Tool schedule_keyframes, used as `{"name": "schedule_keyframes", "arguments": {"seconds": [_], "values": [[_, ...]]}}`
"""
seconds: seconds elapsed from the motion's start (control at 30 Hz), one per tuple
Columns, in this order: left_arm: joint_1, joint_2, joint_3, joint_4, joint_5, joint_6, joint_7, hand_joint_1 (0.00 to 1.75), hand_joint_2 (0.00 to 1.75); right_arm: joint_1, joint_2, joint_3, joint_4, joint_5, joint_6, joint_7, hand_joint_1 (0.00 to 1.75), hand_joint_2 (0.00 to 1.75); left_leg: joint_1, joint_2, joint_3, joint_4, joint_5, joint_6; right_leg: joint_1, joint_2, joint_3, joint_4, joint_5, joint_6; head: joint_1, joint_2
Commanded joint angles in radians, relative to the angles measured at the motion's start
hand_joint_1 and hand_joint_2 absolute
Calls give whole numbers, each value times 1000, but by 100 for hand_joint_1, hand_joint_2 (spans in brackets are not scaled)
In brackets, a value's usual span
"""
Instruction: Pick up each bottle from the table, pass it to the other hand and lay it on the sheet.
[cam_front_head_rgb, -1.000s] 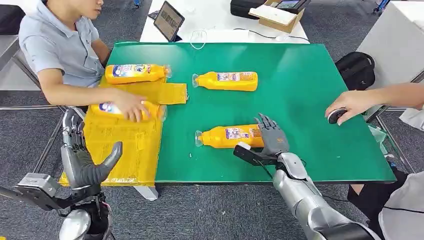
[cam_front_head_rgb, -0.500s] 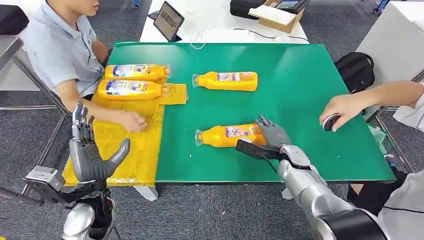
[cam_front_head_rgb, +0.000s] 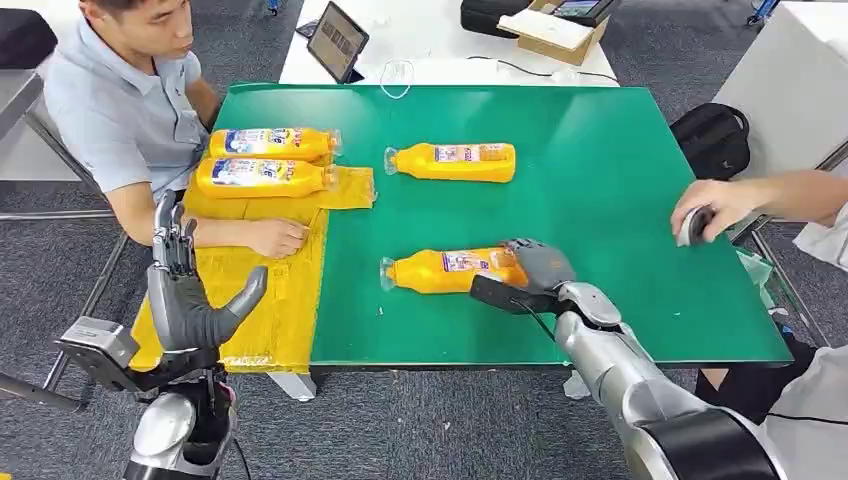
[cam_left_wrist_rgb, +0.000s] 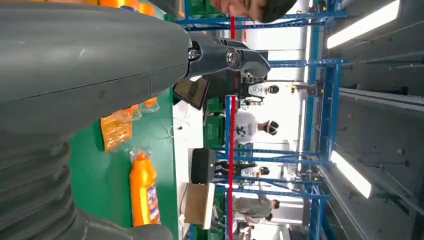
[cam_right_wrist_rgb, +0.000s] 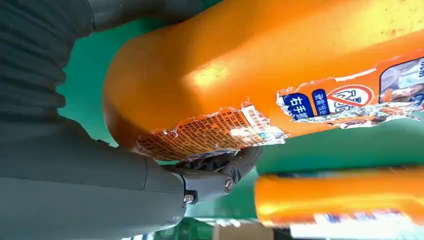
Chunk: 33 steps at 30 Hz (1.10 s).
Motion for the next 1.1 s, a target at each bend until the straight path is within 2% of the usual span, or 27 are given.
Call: {"name": "schedule_keyframes", "arguments": {"seconds": [0.03, 0.1, 0.17, 0.23, 0.3, 0.37, 0.43, 0.63, 0.67, 0.7, 0.77, 0.8, 1.03, 1.1], "values": [[-21, 23, -25, 58, 5, -6, 4, 0, 175, -5, 28, -41, 22, -91, -26, -70, 175, 175, 0, 0, 5, 0, -2, -1, 0, 1, 5, 0, -2, -2, 0, 0], [-3, 39, -38, 55, -26, -22, 1, 0, 175, 13, 49, -101, -21, -197, -29, -153, 171, 175, 0, 1, 3, -1, -1, -1, 0, 1, 3, 0, -1, -2, 0, 0], [35, 38, -31, 67, -56, -28, -4, 0, 175, 40, 82, -186, -100, -351, -1, -239, 175, 175, 0, 2, 5, -1, -2, -2, 0, 2, 4, 0, -2, -2, 0, 0], [51, 38, -29, 79, -60, -35, -9, 0, 175, 50, 89, -191, -132, -379, 6, -241, 175, 175, 0, 3, 4, -2, -2, -1, 0, 4, 3, 0, -1, -2, 0, 0], [101, -10, 20, 110, 17, -71, -17, 0, 175, 139, 112, -208, -324, -548, -3, -244, 175, 175, 0, 4, 5, -2, -2, -1, 0, 4, 3, 0, -1, -2, 0, 0], [155, -70, 43, 105, -41, 39, -98, 0, 175, 243, 139, -205, -492, -676, -11, -244, 175, 175, 0, 2, 7, -2, -3, -2, 0, 3, 5, -1, -2, -2, 0, 0], [175, -75, 31, 100, -49, 48, -109, 0, 175, 276, 145, -193, -522, -678, -20, -244, 175, 175, 0, 0, 5, -2, -2, -1, 1, 1, 4, -2, -2, -2, 0, 0], [169, -71, 29, 88, -48, 50, -106, 0, 175, 271, 138, -182, -516, -691, -23, -244, 175, 175, 0, 0, 1, 0, -2, -1, 0, 1, 1, 0, -2, -2, 0, 0], [197, -76, 20, 82, -16, 11, -71, 0, 175, 332, 163, -192, -622, -777, -1, -244, 175, 175, 1, 1, 2, 0, -3, -2, 1, 1, 2, 1, -3, -2, 0, 0], [217, -72, 6, 77, -4, -13, -67, 0, 175, 368, 174, -188, -667, -799, 1, -244, 175, 175, 0, 0, 2, -1, -3, -2, 0, 0, 2, 0, -2, -2, 0, 0], [292, -60, -42, 64, -43, -18, -96, 0, 175, 515, 206, -127, -824, -821, -23, -244, 175, 175, 1, 0, 2, -2, -2, -2, 1, 1, 2, -2, -2, -2, 0, 0], [305, -54, -59, 66, -40, -24, -92, 0, 175, 542, 201, -88, -826, -821, -39, -244, 175, 175, 1, 0, 5, -2, -4, -2, 1, 1, 5, -2, -4, -2, 0, 0], [237, -28, -162, 123, 0, -110, -53, 0, 175, 551, 182, 89, -736, -750, -74, -244, 175, 175, 1, -1, 3, -1, -5, -3, 1, 0, 3, -1, -5, 0, 0, 0], [199, -23, -176, 143, 9, -142, -45, 0, 175, 537, 181, 210, -715, -691, -71, -244, 175, 175, 0, 1, 3, -1, -5, -3, 0, 2, 2, 0, -5, -1, 0, 0]]}}
